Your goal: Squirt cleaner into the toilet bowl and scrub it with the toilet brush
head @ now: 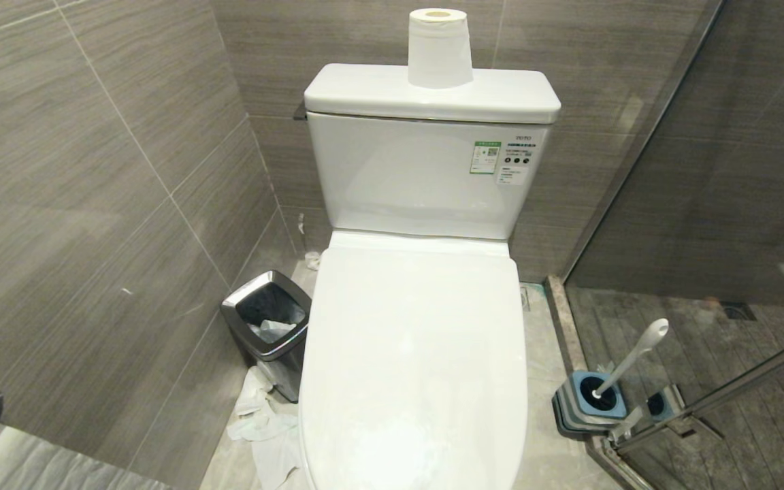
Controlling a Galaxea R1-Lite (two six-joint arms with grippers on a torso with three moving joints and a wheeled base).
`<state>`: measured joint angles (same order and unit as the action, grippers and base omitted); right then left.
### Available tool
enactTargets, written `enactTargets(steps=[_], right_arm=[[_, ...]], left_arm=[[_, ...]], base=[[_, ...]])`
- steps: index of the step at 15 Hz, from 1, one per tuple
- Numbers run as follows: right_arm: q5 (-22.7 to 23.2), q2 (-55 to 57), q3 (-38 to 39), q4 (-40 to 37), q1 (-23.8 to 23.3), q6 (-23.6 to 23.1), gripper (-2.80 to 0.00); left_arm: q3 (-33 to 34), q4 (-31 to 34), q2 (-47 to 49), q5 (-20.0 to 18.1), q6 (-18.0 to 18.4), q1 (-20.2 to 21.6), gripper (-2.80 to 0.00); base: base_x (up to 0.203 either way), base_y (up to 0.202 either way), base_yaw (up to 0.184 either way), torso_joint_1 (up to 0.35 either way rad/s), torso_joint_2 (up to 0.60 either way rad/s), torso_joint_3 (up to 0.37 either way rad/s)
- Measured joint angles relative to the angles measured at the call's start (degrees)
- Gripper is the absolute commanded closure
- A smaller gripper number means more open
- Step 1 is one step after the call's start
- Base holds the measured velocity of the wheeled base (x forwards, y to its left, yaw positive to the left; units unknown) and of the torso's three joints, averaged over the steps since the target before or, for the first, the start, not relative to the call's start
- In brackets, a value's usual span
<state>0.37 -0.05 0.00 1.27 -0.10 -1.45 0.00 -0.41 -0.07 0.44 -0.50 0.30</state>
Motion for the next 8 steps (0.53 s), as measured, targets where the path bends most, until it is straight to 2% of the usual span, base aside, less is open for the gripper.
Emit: enactTargets(steps=[8], right_arm=[[-0.02,0.0,0.0,0.02,0.0,-0.02,0.0]], left_arm=[[0.0,0.0,0.0,0.04,-0.01,0.02,0.0]], base=[[0.0,0.0,0.0,0.0,0.0,0.0]])
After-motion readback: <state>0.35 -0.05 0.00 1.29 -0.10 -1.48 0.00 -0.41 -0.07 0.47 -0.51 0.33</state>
